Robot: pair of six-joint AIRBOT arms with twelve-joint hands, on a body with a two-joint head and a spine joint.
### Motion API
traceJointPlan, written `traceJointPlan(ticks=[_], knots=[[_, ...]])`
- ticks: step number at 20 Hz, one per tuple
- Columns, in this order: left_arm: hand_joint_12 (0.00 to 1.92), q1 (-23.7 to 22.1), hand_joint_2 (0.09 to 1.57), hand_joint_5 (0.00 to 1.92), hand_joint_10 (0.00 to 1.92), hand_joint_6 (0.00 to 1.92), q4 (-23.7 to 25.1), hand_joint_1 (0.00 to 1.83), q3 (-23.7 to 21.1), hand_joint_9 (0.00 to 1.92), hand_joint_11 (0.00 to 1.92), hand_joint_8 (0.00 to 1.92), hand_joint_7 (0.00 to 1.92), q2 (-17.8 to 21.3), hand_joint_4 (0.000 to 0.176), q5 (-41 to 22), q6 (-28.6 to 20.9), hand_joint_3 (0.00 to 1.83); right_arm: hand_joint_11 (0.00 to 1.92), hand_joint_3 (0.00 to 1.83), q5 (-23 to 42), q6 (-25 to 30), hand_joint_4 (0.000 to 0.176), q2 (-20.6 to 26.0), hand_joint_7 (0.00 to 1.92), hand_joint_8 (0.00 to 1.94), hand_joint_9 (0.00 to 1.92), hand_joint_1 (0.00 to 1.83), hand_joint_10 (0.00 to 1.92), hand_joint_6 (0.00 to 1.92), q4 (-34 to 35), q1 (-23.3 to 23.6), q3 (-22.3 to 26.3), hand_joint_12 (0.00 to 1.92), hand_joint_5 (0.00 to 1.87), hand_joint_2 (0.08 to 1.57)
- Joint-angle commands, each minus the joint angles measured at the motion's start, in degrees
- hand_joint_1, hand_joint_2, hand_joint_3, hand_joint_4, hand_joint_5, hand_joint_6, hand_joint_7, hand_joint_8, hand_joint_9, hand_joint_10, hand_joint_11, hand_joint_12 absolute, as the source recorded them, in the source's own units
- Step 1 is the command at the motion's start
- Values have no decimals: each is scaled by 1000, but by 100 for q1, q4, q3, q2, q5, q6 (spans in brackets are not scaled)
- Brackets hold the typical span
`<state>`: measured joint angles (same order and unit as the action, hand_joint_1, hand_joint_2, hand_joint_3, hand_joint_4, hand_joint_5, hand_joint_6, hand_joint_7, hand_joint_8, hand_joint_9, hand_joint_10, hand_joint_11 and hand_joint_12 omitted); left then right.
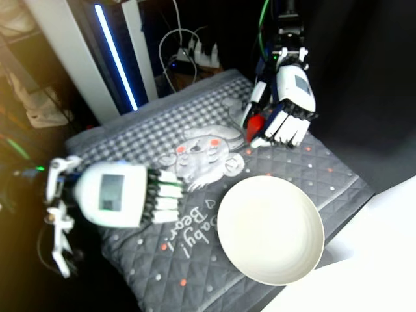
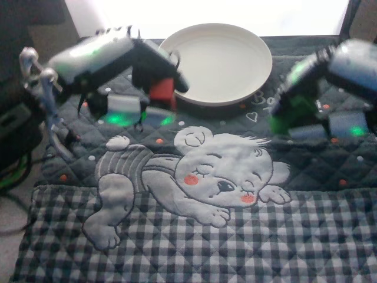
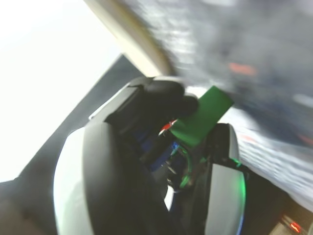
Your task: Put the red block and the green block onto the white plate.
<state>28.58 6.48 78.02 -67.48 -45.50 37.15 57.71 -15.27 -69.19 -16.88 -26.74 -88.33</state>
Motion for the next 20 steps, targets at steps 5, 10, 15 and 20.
traceJointPlan(ticks=[5, 10, 15, 20], knots=[[1359, -665, 1019, 1308, 813, 278, -211, 1272, 928, 1046, 743, 783, 1178, -671, 0, -301, 15, 0, 1068, 0, 271, -687, 0, -637, 800, 1771, 1013, 1211, 1802, 496, 605, 812, -604, 1878, 1204, 1051], [1169, -870, 1064, 1163, 307, 650, -306, 1241, 1853, 1039, 635, 923, 1036, -1455, 20, 436, 13, 2, 875, 0, -533, -751, 0, -1301, 1037, 1129, 1009, 1269, 1121, 663, 639, 1072, -1458, 1553, 1032, 1100], [1253, -868, 941, 742, 15, 39, -325, 890, 1703, 850, 349, 11, 813, -1336, 0, 433, 216, 0, 5, 0, -577, -760, 168, -1326, 162, 8, 142, 779, 64, 1, 614, 1094, -1448, 649, 135, 962], [1018, -419, 890, 329, 1, 5, -379, 929, 361, 404, 77, 0, 349, -92, 17, -264, 589, 0, 0, 0, 167, -760, 145, -374, 61, 8, 47, 533, 10, 6, 433, 1068, -192, 298, 40, 870]])
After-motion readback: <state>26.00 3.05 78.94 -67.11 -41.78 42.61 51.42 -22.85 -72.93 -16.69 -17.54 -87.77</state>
